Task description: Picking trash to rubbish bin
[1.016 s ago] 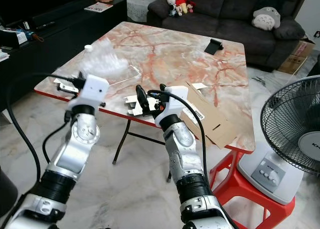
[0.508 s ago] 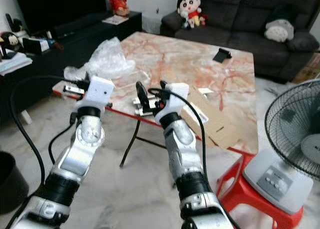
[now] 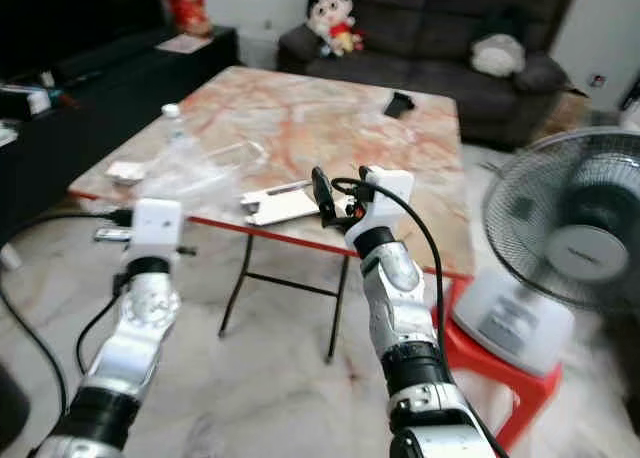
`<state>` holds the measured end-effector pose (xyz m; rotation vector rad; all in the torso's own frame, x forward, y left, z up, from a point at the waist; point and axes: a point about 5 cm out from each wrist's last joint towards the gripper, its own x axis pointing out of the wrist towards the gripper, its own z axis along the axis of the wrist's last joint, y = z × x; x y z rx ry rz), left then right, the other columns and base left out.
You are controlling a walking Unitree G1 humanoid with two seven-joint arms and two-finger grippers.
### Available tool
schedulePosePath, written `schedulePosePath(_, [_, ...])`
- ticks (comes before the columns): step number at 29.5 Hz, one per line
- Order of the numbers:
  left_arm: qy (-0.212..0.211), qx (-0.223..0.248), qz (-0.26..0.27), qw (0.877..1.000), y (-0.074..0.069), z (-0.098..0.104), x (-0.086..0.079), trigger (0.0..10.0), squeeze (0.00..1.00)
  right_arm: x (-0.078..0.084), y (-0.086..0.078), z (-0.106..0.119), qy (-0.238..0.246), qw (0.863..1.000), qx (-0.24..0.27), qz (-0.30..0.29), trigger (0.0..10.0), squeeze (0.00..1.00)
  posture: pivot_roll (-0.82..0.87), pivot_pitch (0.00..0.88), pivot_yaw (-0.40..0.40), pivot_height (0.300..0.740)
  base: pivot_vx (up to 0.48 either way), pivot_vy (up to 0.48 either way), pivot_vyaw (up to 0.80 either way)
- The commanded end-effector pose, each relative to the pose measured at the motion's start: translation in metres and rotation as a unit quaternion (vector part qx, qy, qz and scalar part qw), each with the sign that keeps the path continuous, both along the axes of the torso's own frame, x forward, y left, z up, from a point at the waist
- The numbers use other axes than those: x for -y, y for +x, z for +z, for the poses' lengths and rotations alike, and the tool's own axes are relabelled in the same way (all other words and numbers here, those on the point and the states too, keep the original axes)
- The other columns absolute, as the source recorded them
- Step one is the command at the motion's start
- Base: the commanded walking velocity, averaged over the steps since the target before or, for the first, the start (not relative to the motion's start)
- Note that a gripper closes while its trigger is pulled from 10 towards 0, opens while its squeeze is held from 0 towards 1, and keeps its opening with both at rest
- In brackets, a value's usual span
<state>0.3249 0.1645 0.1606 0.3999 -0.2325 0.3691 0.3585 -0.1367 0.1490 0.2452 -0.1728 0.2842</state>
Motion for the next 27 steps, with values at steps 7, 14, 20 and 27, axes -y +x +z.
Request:
schedulePosePath(7, [0.011, 0.012, -0.005, 1.000, -0.003, 0.004, 0.001, 10.0, 0.00, 0.002, 0.001, -0.007, -0.006, 1.000, -0.012, -0.006, 10.0, 0.00, -0.03, 0.028, -0.067, 0.740, 0.000, 0.000, 0.00])
schedulePosePath(14, [-0.014, -0.088, -0.053, 0.995, -0.014, -0.050, 0.004, 10.0, 0.00, 0.030, -0.006, -0.039, -0.026, 0.996, -0.072, -0.046, 10.0, 0.00, -0.04, 0.029, -0.061, 0.740, 0.000, 0.000, 0.00])
schedulePosePath(20, [-0.075, -0.227, -0.048, 0.970, -0.036, -0.122, -0.010, 10.0, 0.00, 0.065, -0.032, -0.093, -0.036, 0.977, -0.183, -0.103, 10.0, 0.00, -0.04, 0.022, -0.056, 0.740, 0.000, 0.000, 0.00])
schedulePosePath(27, [-0.099, -0.369, -0.018, 0.924, -0.072, -0.184, -0.028, 10.0, 0.00, 0.096, -0.083, -0.155, -0.041, 0.927, -0.335, -0.166, 10.0, 0.00, -0.04, 0.011, -0.054, 0.740, 0.000, 0.000, 0.00])
